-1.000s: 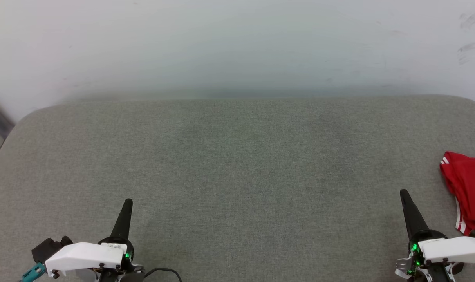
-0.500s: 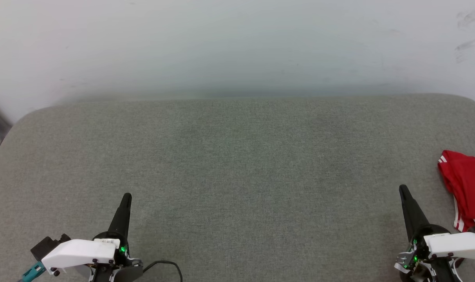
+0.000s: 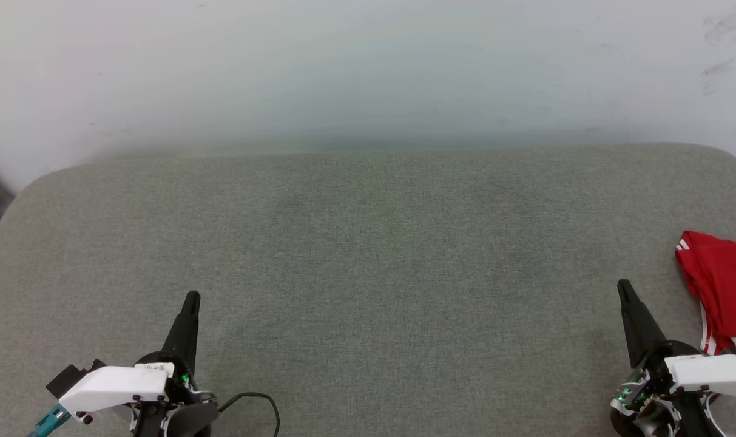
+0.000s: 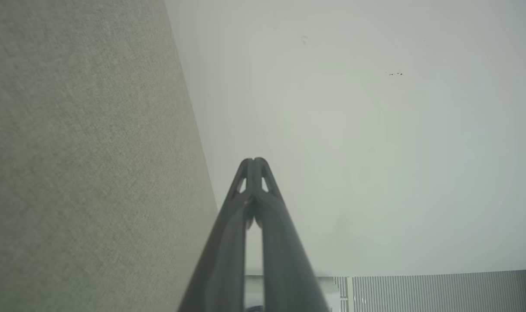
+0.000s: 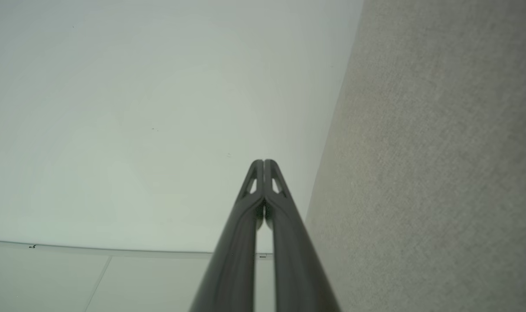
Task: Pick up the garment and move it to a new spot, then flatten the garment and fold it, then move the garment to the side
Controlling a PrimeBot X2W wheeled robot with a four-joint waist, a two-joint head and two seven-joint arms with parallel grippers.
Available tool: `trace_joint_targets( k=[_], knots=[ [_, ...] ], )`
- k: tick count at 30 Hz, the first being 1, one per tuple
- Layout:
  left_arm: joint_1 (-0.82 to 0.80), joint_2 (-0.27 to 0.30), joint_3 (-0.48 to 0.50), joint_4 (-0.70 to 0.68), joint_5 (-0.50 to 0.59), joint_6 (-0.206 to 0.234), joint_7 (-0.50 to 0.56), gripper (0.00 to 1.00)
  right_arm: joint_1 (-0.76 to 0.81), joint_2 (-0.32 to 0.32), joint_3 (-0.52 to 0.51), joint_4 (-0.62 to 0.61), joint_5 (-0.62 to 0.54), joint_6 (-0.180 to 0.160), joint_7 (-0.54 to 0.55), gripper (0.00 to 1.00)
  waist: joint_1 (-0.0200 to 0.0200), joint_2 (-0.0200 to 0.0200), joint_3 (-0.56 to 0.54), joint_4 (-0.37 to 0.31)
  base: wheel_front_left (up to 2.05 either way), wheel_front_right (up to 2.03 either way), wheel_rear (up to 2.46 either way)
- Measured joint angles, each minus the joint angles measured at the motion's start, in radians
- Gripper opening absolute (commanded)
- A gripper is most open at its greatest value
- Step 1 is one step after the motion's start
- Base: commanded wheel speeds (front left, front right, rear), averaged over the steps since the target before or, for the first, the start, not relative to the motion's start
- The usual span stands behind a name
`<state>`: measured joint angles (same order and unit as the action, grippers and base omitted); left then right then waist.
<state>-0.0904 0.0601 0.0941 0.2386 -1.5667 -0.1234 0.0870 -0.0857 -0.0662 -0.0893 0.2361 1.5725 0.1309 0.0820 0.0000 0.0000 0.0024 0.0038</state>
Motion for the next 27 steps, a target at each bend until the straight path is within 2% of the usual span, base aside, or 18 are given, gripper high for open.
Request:
trace_joint_targets(
  k=[9, 27],
  knots=[
    [-0.014, -0.001, 0.006, 0.007, -0.057, -0.006, 0.016, 0.0, -0.014, 0.001, -0.004, 0.009, 0.056, 0.0, 0.016, 0.0, 0.0, 0.0, 0.001, -0.004, 0.0, 0.0, 0.0],
    [-0.015, -0.002, 0.009, 0.007, -0.056, -0.006, 0.017, 0.0, -0.017, 0.003, -0.009, 0.009, 0.055, 0.0, 0.021, 0.0, -0.0001, 0.0, 0.001, -0.004, 0.0, 0.0, 0.0]
  ],
)
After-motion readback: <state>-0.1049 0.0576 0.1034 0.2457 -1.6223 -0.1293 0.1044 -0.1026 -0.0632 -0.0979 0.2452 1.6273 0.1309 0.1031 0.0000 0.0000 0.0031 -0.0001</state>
